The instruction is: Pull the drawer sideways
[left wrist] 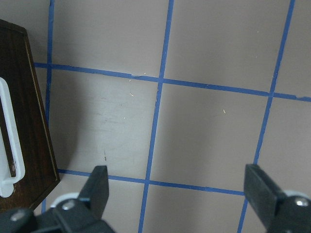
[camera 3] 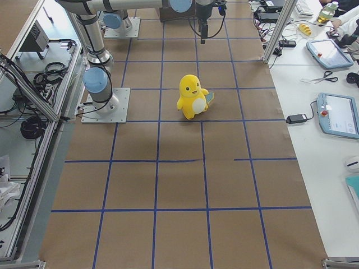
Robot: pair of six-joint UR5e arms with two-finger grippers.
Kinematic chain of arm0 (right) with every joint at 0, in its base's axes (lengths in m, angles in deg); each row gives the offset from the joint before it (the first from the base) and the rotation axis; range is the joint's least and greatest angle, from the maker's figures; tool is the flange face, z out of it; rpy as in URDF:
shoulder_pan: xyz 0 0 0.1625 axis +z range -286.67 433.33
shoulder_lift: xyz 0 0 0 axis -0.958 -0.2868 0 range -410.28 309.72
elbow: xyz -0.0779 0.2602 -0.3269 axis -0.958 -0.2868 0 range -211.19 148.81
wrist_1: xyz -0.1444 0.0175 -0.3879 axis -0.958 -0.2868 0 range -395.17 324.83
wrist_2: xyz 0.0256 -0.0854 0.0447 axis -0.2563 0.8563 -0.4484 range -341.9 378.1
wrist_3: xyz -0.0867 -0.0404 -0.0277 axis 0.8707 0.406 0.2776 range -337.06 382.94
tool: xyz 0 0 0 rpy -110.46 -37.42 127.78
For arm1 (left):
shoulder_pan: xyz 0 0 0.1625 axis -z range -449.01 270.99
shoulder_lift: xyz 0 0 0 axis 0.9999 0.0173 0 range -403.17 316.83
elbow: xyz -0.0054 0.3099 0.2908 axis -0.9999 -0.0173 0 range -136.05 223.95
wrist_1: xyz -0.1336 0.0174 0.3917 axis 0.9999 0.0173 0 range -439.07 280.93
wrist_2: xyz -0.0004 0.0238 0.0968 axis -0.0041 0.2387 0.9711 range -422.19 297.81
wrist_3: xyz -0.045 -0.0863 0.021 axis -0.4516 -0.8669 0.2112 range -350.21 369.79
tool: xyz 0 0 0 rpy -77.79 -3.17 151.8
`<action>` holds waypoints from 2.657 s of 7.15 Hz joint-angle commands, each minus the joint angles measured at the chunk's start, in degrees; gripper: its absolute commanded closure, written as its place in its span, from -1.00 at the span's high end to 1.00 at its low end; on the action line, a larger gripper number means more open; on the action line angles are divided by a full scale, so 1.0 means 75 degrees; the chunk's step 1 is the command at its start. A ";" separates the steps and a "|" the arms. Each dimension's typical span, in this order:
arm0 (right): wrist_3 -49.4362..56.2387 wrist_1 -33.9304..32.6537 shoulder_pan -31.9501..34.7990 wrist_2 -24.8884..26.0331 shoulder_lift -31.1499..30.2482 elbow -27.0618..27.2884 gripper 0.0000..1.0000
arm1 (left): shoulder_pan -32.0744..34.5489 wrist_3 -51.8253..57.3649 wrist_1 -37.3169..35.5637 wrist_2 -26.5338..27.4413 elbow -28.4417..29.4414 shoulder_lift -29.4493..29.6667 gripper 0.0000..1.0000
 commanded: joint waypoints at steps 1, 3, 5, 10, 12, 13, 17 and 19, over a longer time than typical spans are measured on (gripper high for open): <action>0.0000 0.0000 0.0000 0.0000 0.0000 0.0000 1.00 | 0.0005 0.0000 0.0000 0.0003 0.0000 0.0000 1.00; 0.0000 0.0000 0.0000 0.0000 0.0000 0.0000 1.00 | 0.0005 0.0000 0.0000 0.0004 0.0000 0.0000 1.00; 0.0000 0.0000 0.0000 0.0000 0.0000 0.0000 1.00 | 0.0005 0.0000 0.0012 0.0015 -0.0012 0.0011 1.00; 0.0000 0.0000 0.0000 0.0000 0.0000 0.0000 1.00 | 0.0075 -0.0583 0.0001 0.1022 -0.0572 0.1016 1.00; 0.0000 0.0000 0.0000 0.0000 0.0000 0.0000 1.00 | 0.0331 -0.0761 0.0069 0.2783 -0.0890 0.1521 1.00; 0.0000 0.0000 0.0000 0.0000 0.0000 0.0000 1.00 | 0.0565 -0.0784 0.0082 0.3802 -0.1065 0.1732 1.00; 0.0000 0.0000 0.0000 0.0000 0.0000 0.0000 1.00 | 0.0966 -0.1521 0.0129 0.7484 -0.2422 0.2330 1.00; 0.0000 0.0000 0.0000 0.0000 0.0000 0.0000 1.00 | 0.0884 -0.1628 0.0246 0.8193 -0.2695 0.2506 1.00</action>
